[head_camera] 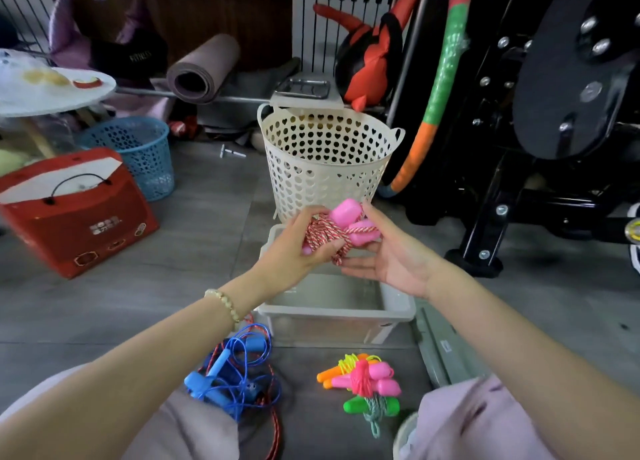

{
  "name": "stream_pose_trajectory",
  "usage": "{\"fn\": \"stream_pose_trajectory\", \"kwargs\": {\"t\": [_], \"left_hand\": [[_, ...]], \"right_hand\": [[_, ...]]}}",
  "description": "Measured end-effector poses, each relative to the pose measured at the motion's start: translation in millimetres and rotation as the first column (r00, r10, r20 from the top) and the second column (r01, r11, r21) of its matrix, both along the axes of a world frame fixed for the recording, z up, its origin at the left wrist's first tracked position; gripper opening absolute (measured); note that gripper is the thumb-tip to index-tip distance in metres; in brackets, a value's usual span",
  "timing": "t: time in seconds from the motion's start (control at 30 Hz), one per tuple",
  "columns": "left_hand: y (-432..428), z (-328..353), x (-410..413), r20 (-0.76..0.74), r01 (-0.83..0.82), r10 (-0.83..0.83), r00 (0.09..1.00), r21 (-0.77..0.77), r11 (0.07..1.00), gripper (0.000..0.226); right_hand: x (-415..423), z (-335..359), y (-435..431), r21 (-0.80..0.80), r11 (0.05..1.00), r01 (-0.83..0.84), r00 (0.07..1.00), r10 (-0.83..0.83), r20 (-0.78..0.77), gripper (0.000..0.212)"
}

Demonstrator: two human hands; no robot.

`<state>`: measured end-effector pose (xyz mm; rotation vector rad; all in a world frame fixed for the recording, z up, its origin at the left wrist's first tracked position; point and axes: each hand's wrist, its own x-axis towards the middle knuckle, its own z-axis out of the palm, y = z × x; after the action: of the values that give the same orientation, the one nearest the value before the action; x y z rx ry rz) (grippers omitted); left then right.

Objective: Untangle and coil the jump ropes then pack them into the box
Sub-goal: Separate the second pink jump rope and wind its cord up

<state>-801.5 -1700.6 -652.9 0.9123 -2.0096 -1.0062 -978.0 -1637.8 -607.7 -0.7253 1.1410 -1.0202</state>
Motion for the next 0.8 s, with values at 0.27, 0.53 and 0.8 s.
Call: {"fn": "stream_pose_trajectory", "kwargs": {"t": [0.27,0.53,0.8], "left_hand": [[20.0,-79.8,-20.4,0.168,0.175,-0.182,0.969,0.058,0.983,0.065],[53.1,-175.8,-21.3,0.223,0.182,-0.260,0.940,0.318,0.931,0.062],[91.1,-254.2,11.2,0.355,-0.185,-0.164,0.921,0.766,0.615,0.043]], "right_hand": [[-20.0,-86.3,29.8,0.116,0.979,0.169,0.978,-0.152,-0.145,0.016],[-20.6,-209.6,60.7,0.207,0.940,0.272,0.913,-0.184,-0.365,0.056],[-2.0,-279.7,103.4,0.258,0.916,0.307,0.887,-0.177,-0.427,0.021]]}}
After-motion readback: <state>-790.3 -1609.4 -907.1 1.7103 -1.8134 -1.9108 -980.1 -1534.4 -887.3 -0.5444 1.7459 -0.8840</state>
